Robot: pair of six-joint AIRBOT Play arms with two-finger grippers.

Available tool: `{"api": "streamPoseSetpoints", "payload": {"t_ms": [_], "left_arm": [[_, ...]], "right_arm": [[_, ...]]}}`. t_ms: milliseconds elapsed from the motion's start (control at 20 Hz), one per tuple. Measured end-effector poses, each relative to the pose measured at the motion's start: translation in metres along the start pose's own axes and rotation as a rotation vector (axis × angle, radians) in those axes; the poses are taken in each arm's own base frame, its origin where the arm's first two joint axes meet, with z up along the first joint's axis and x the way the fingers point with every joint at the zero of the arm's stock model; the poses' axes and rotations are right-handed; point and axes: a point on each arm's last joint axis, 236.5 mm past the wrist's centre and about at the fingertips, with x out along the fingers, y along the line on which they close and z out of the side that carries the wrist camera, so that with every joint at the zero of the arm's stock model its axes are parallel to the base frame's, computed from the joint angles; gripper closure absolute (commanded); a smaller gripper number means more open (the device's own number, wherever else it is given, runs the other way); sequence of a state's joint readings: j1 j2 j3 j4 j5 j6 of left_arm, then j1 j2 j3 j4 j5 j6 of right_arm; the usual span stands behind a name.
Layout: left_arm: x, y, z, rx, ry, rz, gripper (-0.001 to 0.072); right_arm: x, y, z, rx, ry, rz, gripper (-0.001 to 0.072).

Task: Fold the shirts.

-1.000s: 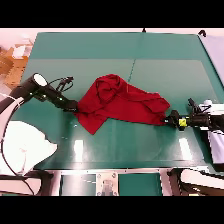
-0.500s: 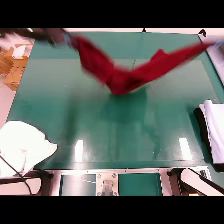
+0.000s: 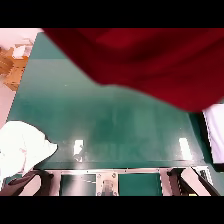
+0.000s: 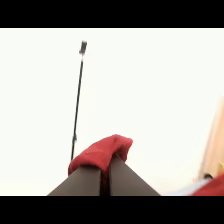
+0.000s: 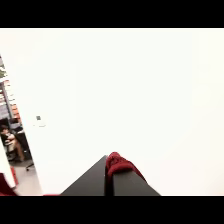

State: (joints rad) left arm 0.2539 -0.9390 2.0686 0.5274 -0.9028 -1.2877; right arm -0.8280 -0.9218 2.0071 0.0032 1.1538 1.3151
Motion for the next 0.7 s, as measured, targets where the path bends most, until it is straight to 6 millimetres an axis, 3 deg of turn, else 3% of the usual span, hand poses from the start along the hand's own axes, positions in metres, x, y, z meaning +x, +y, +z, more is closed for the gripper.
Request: {"api": "streamPoseSetpoints", "payload": {"t_ms": [150,350,550,700], "left_arm": [[-0.015,-0.004,0.015,0.031,-0.038,0.06,0.0678],[-0.015,0.027,-0.012,0.0,0.069,0.169,0.0679],[-0.009,0.063,-0.06,-0.082,0.223,0.242,0.0678],[0.001,0.095,-0.113,-0.179,0.349,0.263,0.0679]], "right_arm": [[-0.003,0.013,0.0,-0.036,0.002,-0.025,0.0698],[-0.005,0.001,-0.017,-0.012,0.06,-0.056,0.0698],[-0.009,-0.04,-0.048,0.075,0.147,-0.125,0.0698],[-0.01,-0.084,-0.088,0.206,0.218,-0.144,0.0698]]}}
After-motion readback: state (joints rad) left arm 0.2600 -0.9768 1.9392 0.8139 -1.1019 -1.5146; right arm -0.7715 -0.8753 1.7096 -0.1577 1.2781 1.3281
